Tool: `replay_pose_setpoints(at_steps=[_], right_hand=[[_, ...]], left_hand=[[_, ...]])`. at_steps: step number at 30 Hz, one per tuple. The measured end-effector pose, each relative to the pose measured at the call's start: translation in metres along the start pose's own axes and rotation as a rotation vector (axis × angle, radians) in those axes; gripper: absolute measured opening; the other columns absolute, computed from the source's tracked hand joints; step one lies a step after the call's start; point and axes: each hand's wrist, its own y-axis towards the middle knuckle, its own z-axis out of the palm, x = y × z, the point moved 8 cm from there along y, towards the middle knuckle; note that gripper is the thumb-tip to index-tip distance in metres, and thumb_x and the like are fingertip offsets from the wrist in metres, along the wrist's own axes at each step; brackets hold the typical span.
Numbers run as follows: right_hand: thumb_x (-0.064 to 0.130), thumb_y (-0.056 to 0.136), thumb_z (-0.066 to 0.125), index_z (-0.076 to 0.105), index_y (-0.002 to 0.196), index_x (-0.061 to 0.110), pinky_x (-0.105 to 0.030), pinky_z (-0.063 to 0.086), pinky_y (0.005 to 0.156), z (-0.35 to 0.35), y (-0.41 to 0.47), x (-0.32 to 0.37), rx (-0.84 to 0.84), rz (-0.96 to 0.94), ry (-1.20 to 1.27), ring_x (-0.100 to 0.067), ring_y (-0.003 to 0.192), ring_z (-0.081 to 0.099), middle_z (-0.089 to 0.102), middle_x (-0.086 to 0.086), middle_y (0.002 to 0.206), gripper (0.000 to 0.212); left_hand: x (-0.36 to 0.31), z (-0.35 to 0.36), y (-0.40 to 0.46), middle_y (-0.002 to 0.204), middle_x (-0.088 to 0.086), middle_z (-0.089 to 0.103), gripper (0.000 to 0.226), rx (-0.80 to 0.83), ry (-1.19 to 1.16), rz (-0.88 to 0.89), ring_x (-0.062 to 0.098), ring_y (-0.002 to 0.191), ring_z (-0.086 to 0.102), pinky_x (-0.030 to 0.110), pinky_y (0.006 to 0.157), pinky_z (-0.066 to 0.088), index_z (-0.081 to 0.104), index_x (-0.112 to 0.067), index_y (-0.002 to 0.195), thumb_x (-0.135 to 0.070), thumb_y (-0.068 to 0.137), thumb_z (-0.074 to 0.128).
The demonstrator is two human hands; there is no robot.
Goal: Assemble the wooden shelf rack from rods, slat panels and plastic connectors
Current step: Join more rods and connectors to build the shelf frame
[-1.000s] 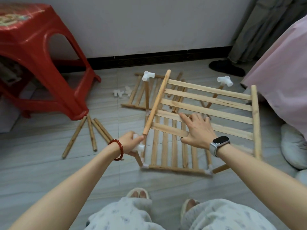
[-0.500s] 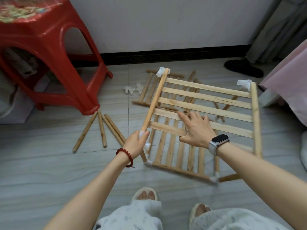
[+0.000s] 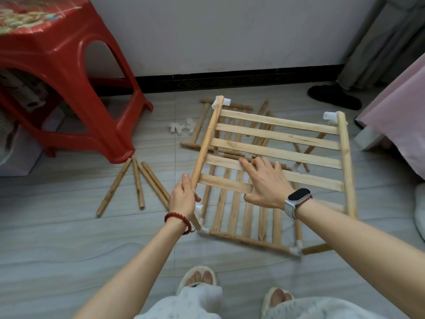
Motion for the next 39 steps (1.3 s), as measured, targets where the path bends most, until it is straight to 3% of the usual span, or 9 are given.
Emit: replay_pose_setpoints(at_steps=[2, 4, 7, 13, 18, 23, 27, 31, 39], right_hand=[[0.045, 0.075, 0.055, 0.018, 0.146, 0.021, -0.038, 0.030, 0.088, 0.003, 0.000, -0.001, 0.013, 0.009, 0.018, -0.023, 0.110, 0.038, 0.041, -0.004, 0.117, 0.083], [0.045, 0.076, 0.055, 0.017, 0.147, 0.021, -0.037, 0.030, 0.088, 0.003, 0.002, -0.002, 0.015, -0.003, 0.012, -0.023, 0.109, 0.038, 0.040, -0.004, 0.117, 0.084], [0.044, 0.076, 0.055, 0.016, 0.147, 0.021, -0.036, 0.030, 0.088, -0.002, 0.003, -0.003, 0.006, -0.027, 0.000, -0.023, 0.109, 0.037, 0.040, -0.004, 0.118, 0.084], [0.045, 0.077, 0.055, 0.015, 0.147, 0.020, -0.037, 0.030, 0.089, -0.002, 0.004, 0.000, 0.014, -0.041, -0.012, -0.023, 0.109, 0.036, 0.039, -0.004, 0.119, 0.083], [0.045, 0.077, 0.055, 0.016, 0.146, 0.020, -0.038, 0.030, 0.089, -0.001, 0.004, -0.001, 0.011, -0.027, -0.007, -0.024, 0.110, 0.037, 0.040, -0.005, 0.120, 0.083], [0.047, 0.077, 0.055, 0.015, 0.147, 0.021, -0.038, 0.031, 0.090, 0.001, 0.004, 0.000, 0.012, -0.031, -0.022, -0.024, 0.110, 0.037, 0.040, -0.004, 0.121, 0.084], [0.047, 0.076, 0.055, 0.017, 0.146, 0.021, -0.039, 0.032, 0.089, 0.001, 0.004, 0.001, 0.005, -0.033, -0.029, -0.024, 0.109, 0.038, 0.041, -0.004, 0.120, 0.084], [0.046, 0.075, 0.057, 0.020, 0.144, 0.021, -0.037, 0.030, 0.085, 0.001, 0.004, 0.008, -0.005, -0.046, -0.025, -0.023, 0.106, 0.038, 0.041, -0.003, 0.118, 0.083], [0.055, 0.081, 0.055, 0.007, 0.149, 0.025, -0.038, 0.026, 0.097, 0.002, 0.004, 0.008, 0.029, -0.101, 0.005, -0.021, 0.123, 0.031, 0.036, -0.004, 0.135, 0.090]], left_hand=[[0.000, 0.003, 0.005, 0.085, 0.000, 0.059, 0.040, 0.044, -0.103, -0.036, 0.014, 0.070, 0.064, 0.030, 0.072, 0.050, 0.054, -0.010, 0.104, -0.042, 0.099, 0.030], [-0.005, 0.008, 0.009, 0.093, -0.003, 0.060, 0.031, 0.117, -0.142, -0.038, 0.013, 0.062, 0.066, 0.025, 0.062, 0.051, 0.052, -0.018, 0.111, -0.041, 0.097, 0.038], [-0.012, 0.012, 0.010, 0.092, -0.005, 0.061, 0.030, 0.192, -0.117, -0.025, 0.006, 0.048, 0.061, 0.016, 0.049, 0.045, 0.055, -0.021, 0.110, -0.043, 0.096, 0.040], [-0.017, 0.013, 0.011, 0.102, -0.001, 0.058, 0.028, 0.220, -0.105, -0.013, 0.006, 0.039, 0.054, 0.021, 0.051, 0.045, 0.056, -0.026, 0.101, -0.047, 0.095, 0.039], [-0.016, 0.014, 0.013, 0.098, 0.000, 0.059, 0.028, 0.186, -0.147, -0.008, 0.007, 0.044, 0.061, 0.016, 0.043, 0.046, 0.057, -0.019, 0.101, -0.043, 0.095, 0.043], [-0.009, 0.013, 0.013, 0.110, 0.007, 0.060, 0.037, 0.132, -0.260, -0.049, 0.022, 0.068, 0.070, 0.025, 0.054, 0.057, 0.062, -0.006, 0.110, -0.036, 0.095, 0.047], [-0.006, 0.009, 0.013, 0.097, 0.011, 0.065, 0.039, 0.085, -0.276, -0.067, 0.023, 0.072, 0.071, 0.029, 0.060, 0.059, 0.065, -0.008, 0.084, -0.038, 0.097, 0.042], [-0.003, 0.000, 0.012, 0.086, 0.018, 0.065, 0.046, 0.027, -0.255, -0.062, 0.022, 0.070, 0.070, 0.028, 0.058, 0.059, 0.064, -0.004, 0.078, -0.038, 0.097, 0.040], [-0.006, 0.000, 0.014, 0.087, 0.003, 0.063, 0.031, 0.115, -0.157, -0.008, 0.018, 0.059, 0.067, 0.026, 0.055, 0.056, 0.063, -0.008, 0.102, -0.036, 0.090, 0.056]])
